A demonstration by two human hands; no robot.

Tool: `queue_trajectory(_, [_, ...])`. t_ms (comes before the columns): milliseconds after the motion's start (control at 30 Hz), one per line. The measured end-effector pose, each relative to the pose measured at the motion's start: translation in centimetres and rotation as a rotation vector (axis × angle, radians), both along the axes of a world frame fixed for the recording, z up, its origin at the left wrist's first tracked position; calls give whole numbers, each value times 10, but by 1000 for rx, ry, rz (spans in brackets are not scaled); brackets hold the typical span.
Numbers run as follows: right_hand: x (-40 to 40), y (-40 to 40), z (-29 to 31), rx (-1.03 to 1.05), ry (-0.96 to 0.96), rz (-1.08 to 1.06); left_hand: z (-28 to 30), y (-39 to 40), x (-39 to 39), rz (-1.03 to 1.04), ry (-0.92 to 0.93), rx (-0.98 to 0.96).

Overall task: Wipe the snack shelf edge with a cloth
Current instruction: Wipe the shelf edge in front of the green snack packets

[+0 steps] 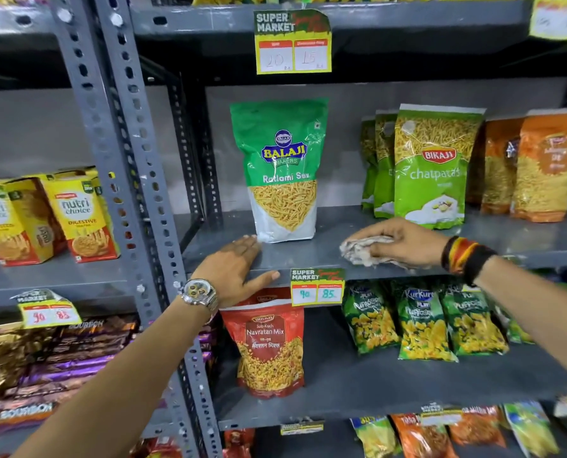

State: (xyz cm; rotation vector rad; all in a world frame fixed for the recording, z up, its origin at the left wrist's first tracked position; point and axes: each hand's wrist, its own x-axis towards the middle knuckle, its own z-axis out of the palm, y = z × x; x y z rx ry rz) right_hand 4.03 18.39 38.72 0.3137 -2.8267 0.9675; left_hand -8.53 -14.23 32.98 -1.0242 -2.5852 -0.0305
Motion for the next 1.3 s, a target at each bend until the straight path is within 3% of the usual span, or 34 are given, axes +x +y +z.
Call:
queue_trajectory(200, [-60, 42, 21, -204, 220, -267, 5, 40, 7, -244, 89, -50])
queue_trajectory(400, [-144, 39, 15, -212, 245, -270, -3, 59, 1, -226, 25, -80])
queue_trajectory(833, [-317, 80, -16, 36, 85, -314, -12, 58, -7, -155, 2, -22])
queue_trajectory(1033, [-298, 47, -12, 60, 22, -136, -10, 59, -4, -152, 23, -40])
queue_trajectory(1300, [-180, 47, -12, 94, -3, 14, -5, 60, 5, -121, -27, -36])
